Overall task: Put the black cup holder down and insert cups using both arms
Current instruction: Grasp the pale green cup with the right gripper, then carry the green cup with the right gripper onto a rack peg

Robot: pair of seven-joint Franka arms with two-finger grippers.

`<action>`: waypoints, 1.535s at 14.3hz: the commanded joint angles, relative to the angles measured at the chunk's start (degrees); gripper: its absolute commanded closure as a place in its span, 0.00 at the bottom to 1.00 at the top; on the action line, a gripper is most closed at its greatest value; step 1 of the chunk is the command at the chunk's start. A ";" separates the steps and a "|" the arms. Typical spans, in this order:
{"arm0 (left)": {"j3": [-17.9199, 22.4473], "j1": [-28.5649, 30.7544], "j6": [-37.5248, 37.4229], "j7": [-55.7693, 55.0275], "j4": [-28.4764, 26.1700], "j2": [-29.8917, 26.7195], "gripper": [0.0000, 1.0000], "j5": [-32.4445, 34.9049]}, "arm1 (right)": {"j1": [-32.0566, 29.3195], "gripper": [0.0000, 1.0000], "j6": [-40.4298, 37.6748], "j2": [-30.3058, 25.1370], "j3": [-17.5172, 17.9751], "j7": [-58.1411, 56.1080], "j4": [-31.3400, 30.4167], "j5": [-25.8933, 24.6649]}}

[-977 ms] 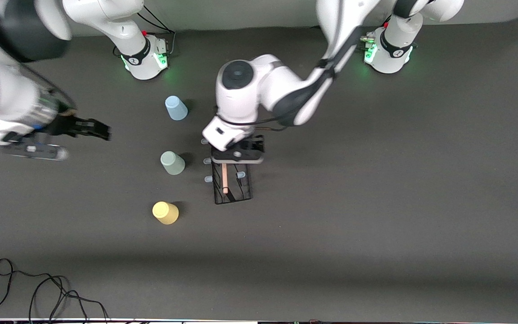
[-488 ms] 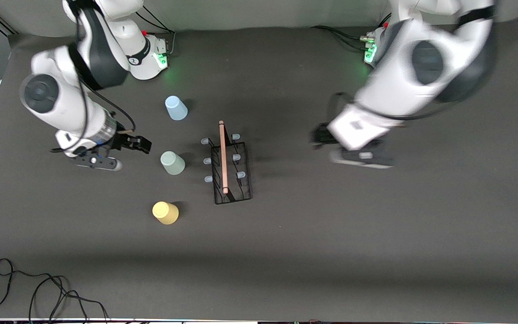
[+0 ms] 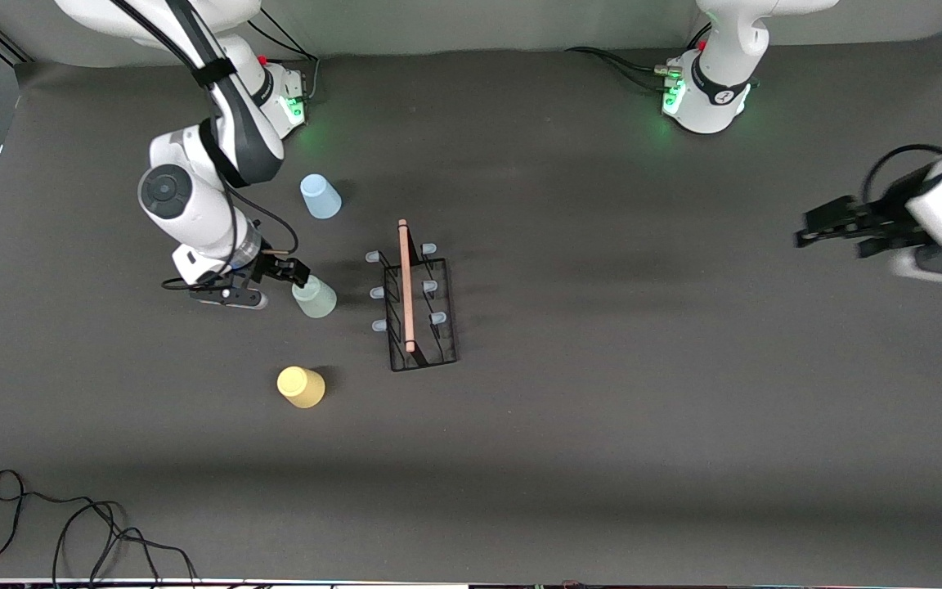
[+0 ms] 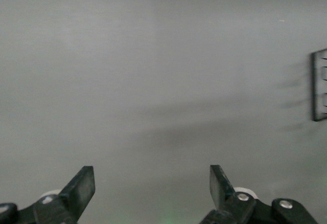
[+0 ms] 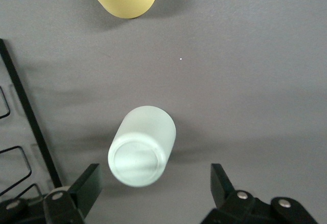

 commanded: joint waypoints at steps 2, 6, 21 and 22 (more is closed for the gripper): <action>-0.95 1.05 -0.75 -0.58 -0.54 -1.71 0.00 6.44 | 1.60 0.06 7.08 3.65 -0.27 0.97 -1.08 3.98; -1.30 0.53 -3.46 -0.84 2.78 -1.10 0.00 8.13 | 3.27 0.06 11.22 7.34 -0.27 0.97 -1.17 5.41; 3.44 -7.83 -8.48 -1.28 9.57 2.43 0.00 9.36 | 7.11 1.00 -14.61 -8.38 -0.89 13.67 7.17 5.41; 3.35 -7.83 -8.49 -1.28 9.48 2.34 0.00 9.36 | 9.58 1.00 -14.53 -7.42 -0.98 17.98 8.92 5.41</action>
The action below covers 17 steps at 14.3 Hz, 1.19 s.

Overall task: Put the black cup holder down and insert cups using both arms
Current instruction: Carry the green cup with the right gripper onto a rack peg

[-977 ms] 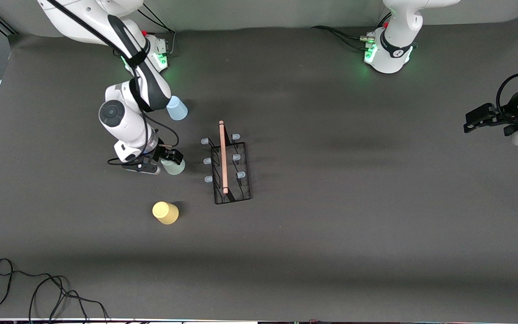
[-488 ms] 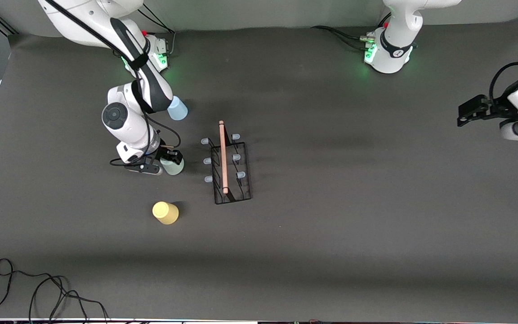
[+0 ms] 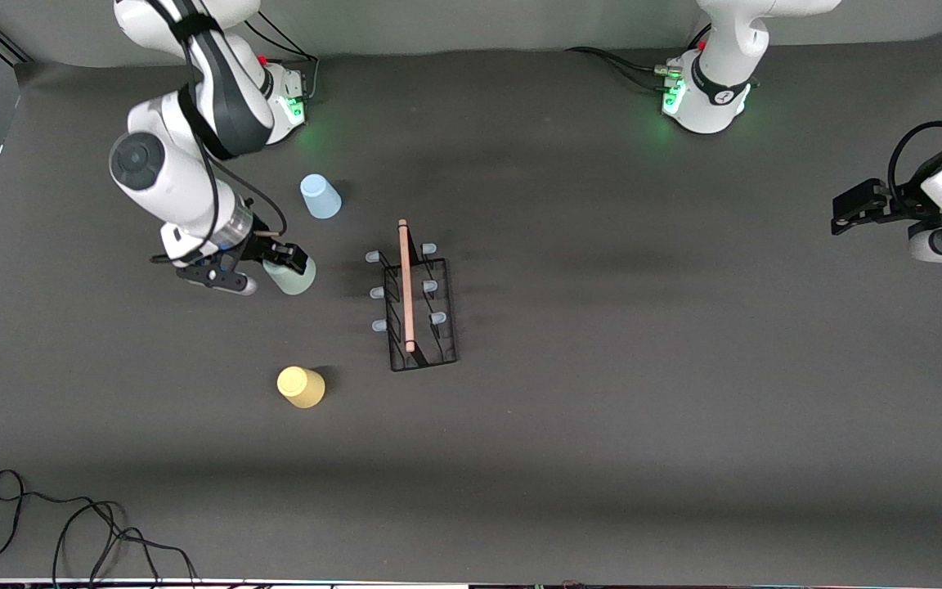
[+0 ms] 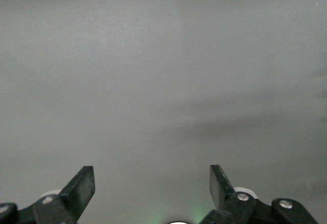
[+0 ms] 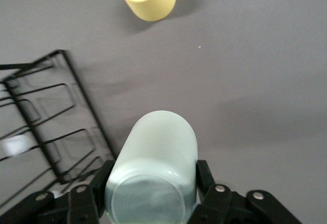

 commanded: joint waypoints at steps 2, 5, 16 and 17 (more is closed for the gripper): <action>0.81 -1.59 -1.82 0.27 1.55 0.23 0.00 1.04 | 7.87 1.00 -0.76 3.82 0.21 13.92 6.01 0.82; 0.81 -1.50 -1.82 0.27 1.64 0.32 0.00 1.04 | 11.30 1.00 -0.23 6.28 0.12 18.42 7.17 0.73; 0.72 -1.94 -1.47 0.27 1.46 0.50 0.00 1.04 | 12.11 0.00 1.09 9.98 0.04 18.00 9.18 0.03; 0.72 -1.94 -1.47 0.27 1.55 0.50 0.00 1.13 | 11.76 0.00 -0.66 9.90 -0.40 17.12 10.67 -0.32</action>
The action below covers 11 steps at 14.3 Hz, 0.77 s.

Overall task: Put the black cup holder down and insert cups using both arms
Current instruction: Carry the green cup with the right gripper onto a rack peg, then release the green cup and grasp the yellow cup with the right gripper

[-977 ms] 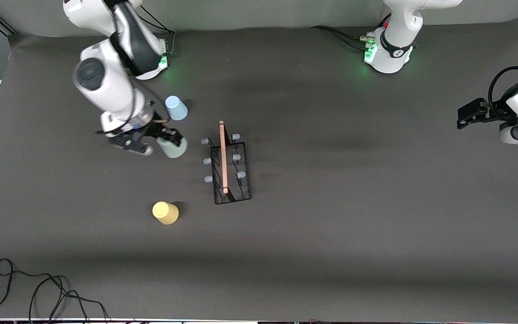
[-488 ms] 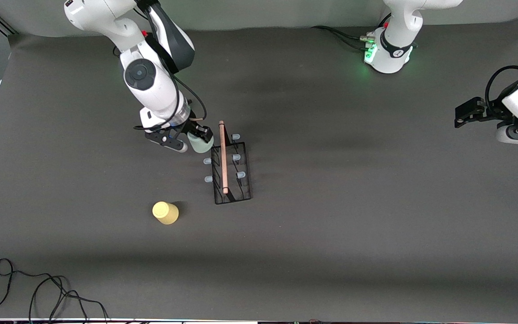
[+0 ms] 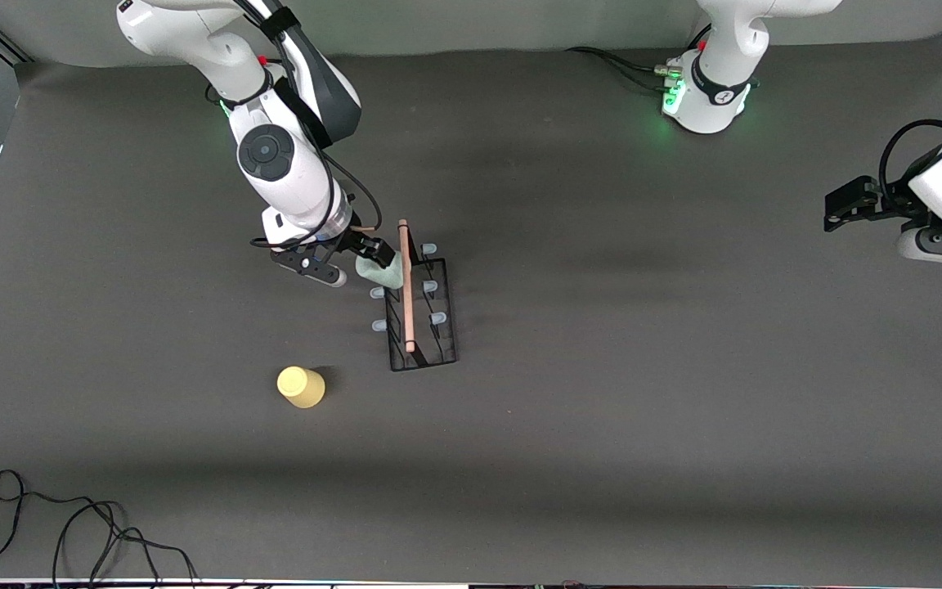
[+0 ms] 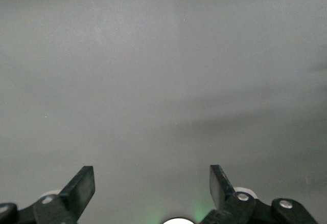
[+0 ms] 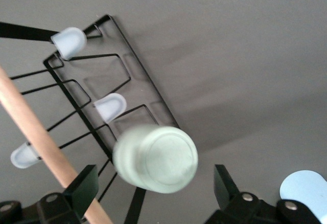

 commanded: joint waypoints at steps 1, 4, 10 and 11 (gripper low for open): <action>0.61 -0.99 -0.44 0.27 1.29 0.35 0.00 1.02 | -0.62 0.00 -5.73 0.31 -1.68 -3.74 5.44 -1.80; 0.61 -0.99 -0.26 0.27 1.29 0.35 0.00 0.93 | -1.41 0.00 -12.26 1.36 -8.44 -18.22 10.37 -4.27; 0.69 -0.73 -0.18 -0.69 1.29 0.35 0.00 0.93 | -3.08 0.00 -2.36 13.03 -17.16 -32.60 15.74 -1.65; 0.69 -0.47 -0.09 -0.69 1.20 0.35 0.00 0.85 | -3.34 0.00 0.02 15.31 -17.08 -32.60 16.61 -1.03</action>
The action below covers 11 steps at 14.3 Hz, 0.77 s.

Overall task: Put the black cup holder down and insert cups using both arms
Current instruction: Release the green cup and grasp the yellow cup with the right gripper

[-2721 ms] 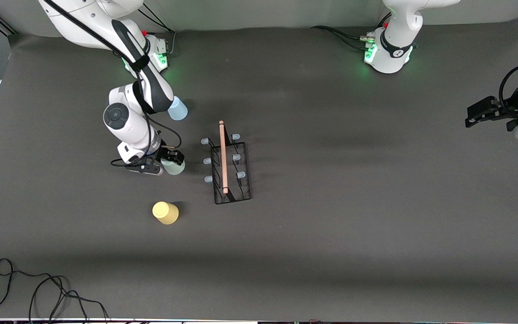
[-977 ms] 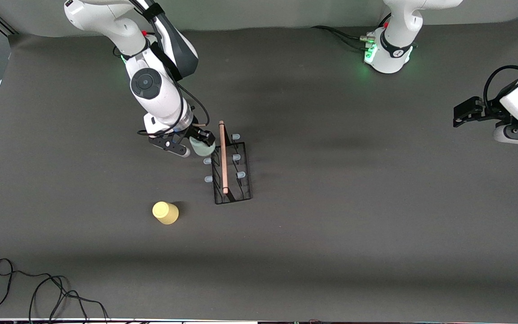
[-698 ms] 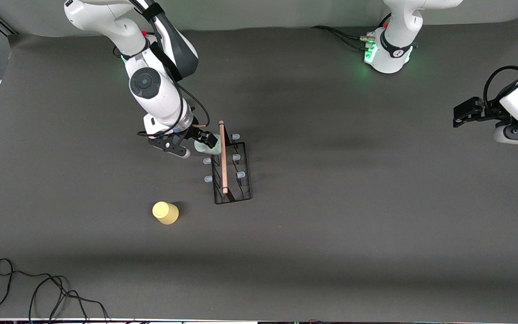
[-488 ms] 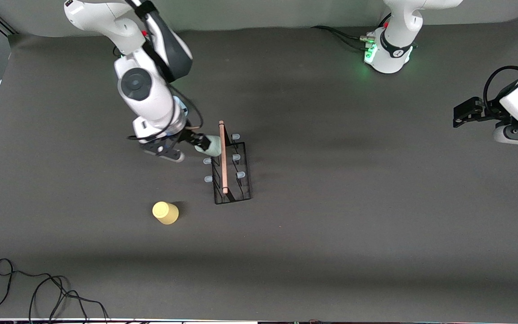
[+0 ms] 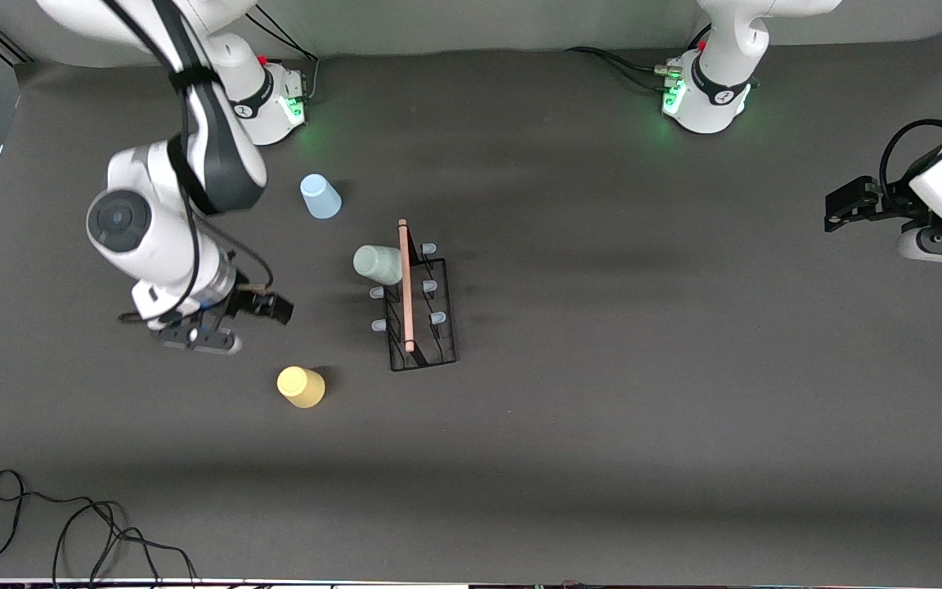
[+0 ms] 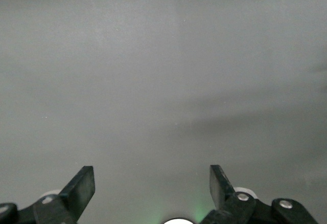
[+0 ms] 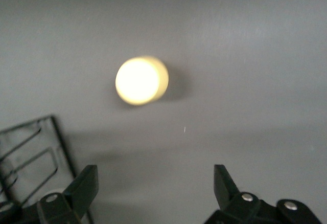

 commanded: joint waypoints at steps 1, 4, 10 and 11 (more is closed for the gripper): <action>0.58 -0.35 0.21 -0.61 1.16 0.33 0.00 0.83 | -0.23 0.00 4.72 9.28 -0.19 -1.39 5.98 2.59; 0.67 -0.35 0.74 -1.58 0.99 0.24 0.00 0.83 | -0.23 0.00 5.17 15.97 -0.19 -1.39 12.83 6.98; 0.58 -0.88 0.74 -3.69 1.07 0.07 0.00 0.91 | -0.40 0.00 9.47 23.54 -0.19 -3.14 16.02 8.22; 0.58 -0.88 0.74 -3.69 1.07 0.07 0.00 1.00 | -0.84 0.00 10.17 24.07 -0.10 -3.67 15.58 8.22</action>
